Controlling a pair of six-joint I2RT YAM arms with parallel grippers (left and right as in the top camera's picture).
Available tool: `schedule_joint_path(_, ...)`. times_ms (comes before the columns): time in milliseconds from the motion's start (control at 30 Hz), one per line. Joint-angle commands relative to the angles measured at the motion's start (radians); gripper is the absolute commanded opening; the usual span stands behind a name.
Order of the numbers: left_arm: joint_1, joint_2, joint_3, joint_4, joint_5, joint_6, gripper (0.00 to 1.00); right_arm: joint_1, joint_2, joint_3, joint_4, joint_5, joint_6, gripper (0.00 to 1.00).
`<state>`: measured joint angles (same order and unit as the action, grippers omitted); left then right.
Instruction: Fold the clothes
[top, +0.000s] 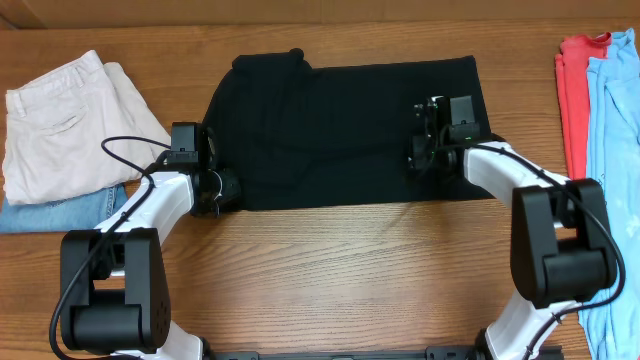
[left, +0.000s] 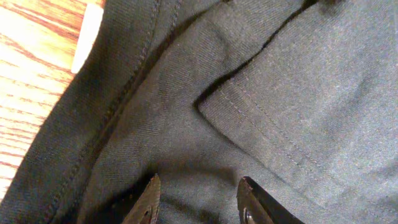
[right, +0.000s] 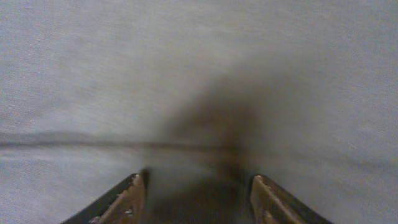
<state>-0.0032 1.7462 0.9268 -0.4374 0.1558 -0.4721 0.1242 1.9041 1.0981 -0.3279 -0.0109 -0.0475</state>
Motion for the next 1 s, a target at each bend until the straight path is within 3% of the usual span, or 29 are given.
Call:
schedule_joint_path(0,0.003,0.03,-0.021,-0.03,-0.056,-0.003,0.45,-0.029,-0.138,0.02,-0.036,0.093,0.032,0.64)
schedule_joint_path(133,0.003,0.03,-0.021,-0.027,-0.056,-0.003,0.45,-0.071,-0.243,0.021,-0.145,0.092,0.072,0.72)
schedule_joint_path(333,0.003,0.032,-0.021,-0.018,-0.056,-0.002,0.45,-0.177,-0.194,0.014,-0.234,0.028,0.079,0.72)
schedule_joint_path(700,0.003,0.032,-0.021,-0.079,-0.063,0.024,0.46,-0.266,-0.021,0.014,-0.298,-0.053,0.131,0.7)
schedule_joint_path(967,0.003,0.032,-0.021,-0.244,-0.063,0.023,0.46,-0.272,-0.022,0.014,-0.557,-0.05,0.221,0.61)
